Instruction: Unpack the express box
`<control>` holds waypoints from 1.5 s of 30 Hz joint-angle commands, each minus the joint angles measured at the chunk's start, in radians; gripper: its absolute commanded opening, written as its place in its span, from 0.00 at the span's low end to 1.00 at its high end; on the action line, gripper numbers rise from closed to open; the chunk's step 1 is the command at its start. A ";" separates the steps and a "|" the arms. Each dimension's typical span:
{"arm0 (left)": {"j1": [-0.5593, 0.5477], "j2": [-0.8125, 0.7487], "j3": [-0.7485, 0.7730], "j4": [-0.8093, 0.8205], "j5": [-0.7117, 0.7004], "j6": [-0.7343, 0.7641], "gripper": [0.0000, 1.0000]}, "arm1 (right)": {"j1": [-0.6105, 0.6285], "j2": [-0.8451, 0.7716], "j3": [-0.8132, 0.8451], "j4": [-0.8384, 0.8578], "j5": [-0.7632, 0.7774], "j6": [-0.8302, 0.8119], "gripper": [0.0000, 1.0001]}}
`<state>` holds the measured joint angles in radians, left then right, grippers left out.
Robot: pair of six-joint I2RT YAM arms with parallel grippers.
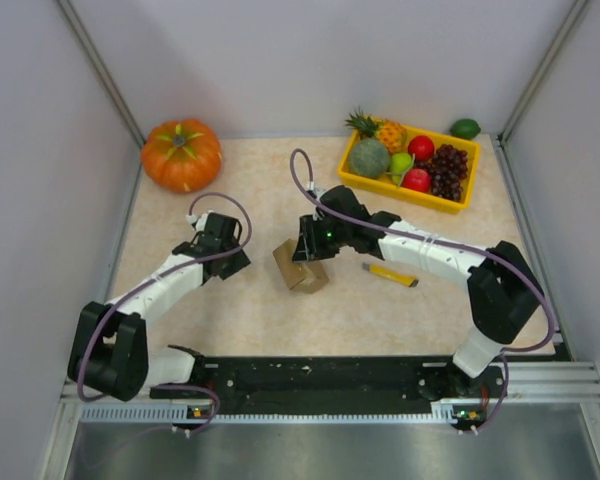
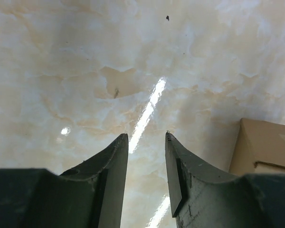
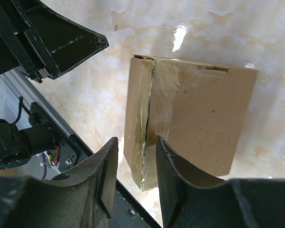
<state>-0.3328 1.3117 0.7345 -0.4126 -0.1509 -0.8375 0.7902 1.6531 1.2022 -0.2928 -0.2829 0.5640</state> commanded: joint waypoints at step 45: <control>-0.078 0.072 0.006 0.340 0.559 -0.090 0.52 | -0.138 -0.087 -0.052 -0.055 0.338 0.044 0.26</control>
<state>-0.3775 1.2976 0.6685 -0.2016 0.3092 -0.8642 0.6670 1.4933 1.1301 -0.3130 0.0700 0.6144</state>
